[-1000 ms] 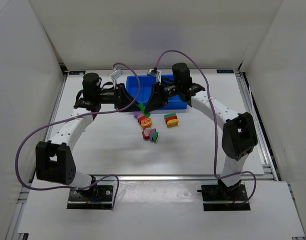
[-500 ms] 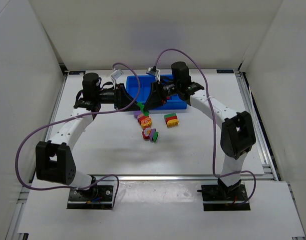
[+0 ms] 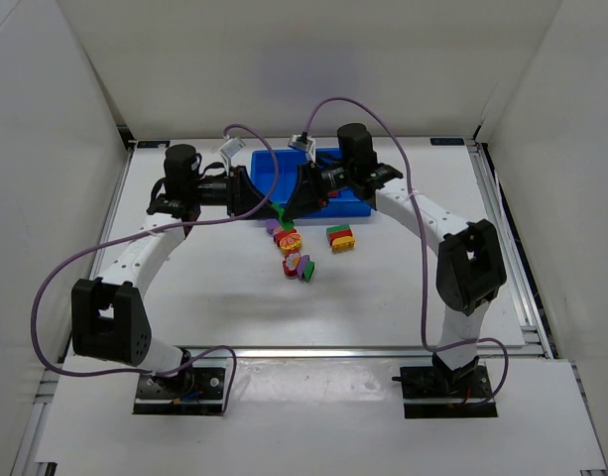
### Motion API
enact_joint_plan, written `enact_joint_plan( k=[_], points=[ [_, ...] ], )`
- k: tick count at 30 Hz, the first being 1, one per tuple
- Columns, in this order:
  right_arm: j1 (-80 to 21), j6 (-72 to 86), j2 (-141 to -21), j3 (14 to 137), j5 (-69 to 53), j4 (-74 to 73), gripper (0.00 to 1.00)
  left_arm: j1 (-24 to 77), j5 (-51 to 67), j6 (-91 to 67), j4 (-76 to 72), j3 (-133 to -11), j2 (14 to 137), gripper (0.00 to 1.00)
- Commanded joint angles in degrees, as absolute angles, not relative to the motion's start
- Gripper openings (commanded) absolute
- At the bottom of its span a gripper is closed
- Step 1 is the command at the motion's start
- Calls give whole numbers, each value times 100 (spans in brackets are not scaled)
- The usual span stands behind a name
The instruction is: Sort the legos into containers by color
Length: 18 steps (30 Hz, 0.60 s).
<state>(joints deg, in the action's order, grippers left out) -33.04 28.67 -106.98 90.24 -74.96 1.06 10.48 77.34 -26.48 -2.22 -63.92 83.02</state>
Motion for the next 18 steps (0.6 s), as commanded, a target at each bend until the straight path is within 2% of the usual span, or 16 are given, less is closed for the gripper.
enact_joint_plan(
  k=[1, 5, 18],
  points=[
    [-3296, 2865, -10679, 9237, -7515, 290, 16, 1072, 7893, -2496, -334, -6443, 8279, 21],
    [-3104, 2900, -10661, 9229, -7418, 307, 14, 1072, 7866, -2496, -334, -6337, 8235, 15],
    [-2084, 3120, -10494, 9316, -7216, 597, 11, 1072, 7849, -2478, -343, -6021, 8121, 13]
  ],
)
